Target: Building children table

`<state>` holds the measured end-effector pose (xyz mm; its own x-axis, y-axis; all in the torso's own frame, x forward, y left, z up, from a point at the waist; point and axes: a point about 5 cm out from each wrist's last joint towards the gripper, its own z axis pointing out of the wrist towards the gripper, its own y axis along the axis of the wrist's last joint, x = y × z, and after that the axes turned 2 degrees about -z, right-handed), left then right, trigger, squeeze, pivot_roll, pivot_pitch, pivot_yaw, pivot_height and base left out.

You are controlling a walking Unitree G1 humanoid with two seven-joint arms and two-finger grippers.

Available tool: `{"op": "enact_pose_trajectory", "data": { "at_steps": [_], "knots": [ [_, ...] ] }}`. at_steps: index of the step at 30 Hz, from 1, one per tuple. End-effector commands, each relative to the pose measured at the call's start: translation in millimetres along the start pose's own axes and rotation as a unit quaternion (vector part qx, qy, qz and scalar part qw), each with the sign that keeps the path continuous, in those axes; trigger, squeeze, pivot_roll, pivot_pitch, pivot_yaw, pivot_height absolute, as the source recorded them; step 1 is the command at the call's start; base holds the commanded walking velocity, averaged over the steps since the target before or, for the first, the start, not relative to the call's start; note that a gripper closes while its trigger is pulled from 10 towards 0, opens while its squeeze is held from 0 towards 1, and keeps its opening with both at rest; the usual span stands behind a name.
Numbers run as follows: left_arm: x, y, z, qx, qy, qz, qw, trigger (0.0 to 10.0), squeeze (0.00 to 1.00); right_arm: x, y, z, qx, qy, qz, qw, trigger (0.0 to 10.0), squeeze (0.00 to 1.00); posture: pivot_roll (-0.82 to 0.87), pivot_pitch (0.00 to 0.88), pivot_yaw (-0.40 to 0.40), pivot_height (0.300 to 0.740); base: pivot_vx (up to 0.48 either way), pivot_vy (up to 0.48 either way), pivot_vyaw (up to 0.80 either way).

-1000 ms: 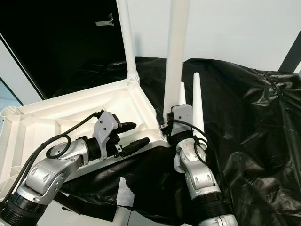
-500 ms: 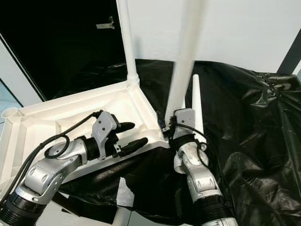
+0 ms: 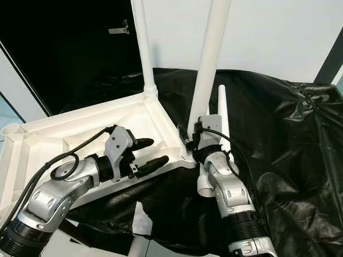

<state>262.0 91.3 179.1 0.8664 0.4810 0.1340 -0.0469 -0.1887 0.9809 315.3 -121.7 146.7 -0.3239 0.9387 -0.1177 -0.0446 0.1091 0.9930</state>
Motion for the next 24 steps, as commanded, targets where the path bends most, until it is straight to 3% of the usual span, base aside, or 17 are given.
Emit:
{"op": "enact_pose_trajectory", "data": {
  "at_steps": [1, 8, 13, 15, 20, 24],
  "knots": [
    [-0.9, 0.9, -1.4, 0.005, -0.03, 0.01, 0.999, 10.0, 0.0, -0.4, -28.8, -6.3, 0.081, 0.008, -0.019, 0.996, 10.0, 0.0, 0.01, 0.0, 0.042, 0.74, 0.0, 0.0, 0.0],
    [-1.1, 1.5, -1.1, 0.004, -0.029, 0.01, 1.0, 10.0, 0.0, 1.2, -31.0, -10.2, 0.079, 0.03, -0.085, 0.993, 10.0, 0.0, 0.01, 0.0, 0.04, 0.74, 0.0, 0.0, 0.0],
    [-1.4, 1.7, -0.9, 0.004, -0.028, 0.01, 1.0, 10.0, 0.0, 2.4, -32.3, -11.3, 0.08, 0.037, -0.086, 0.992, 10.0, 0.0, 0.01, 0.0, 0.04, 0.74, 0.0, 0.0, 0.0],
    [-1.4, 2.0, -0.8, 0.003, -0.029, 0.01, 1.0, 10.0, 0.0, 2.2, -33.2, -11.7, 0.083, 0.033, -0.076, 0.993, 10.0, 0.0, 0.01, 0.0, 0.04, 0.74, 0.0, 0.0, 0.0],
    [-1.4, 2.5, -1.3, 0.004, -0.029, 0.011, 1.0, 10.0, 0.0, -5.6, -35.7, -11.6, 0.092, -0.013, 0.032, 0.995, 10.0, 0.0, 0.02, 0.0, 0.041, 0.74, 0.0, 0.0, 0.0],
    [-1.2, 2.7, -1.7, 0.004, -0.028, 0.011, 1.0, 10.0, 0.0, -14.7, -34.4, -10.3, 0.09, -0.049, 0.072, 0.992, 10.0, 0.0, 0.02, 0.0, 0.042, 0.74, 0.0, 0.0, 0.0]
  ]
}}
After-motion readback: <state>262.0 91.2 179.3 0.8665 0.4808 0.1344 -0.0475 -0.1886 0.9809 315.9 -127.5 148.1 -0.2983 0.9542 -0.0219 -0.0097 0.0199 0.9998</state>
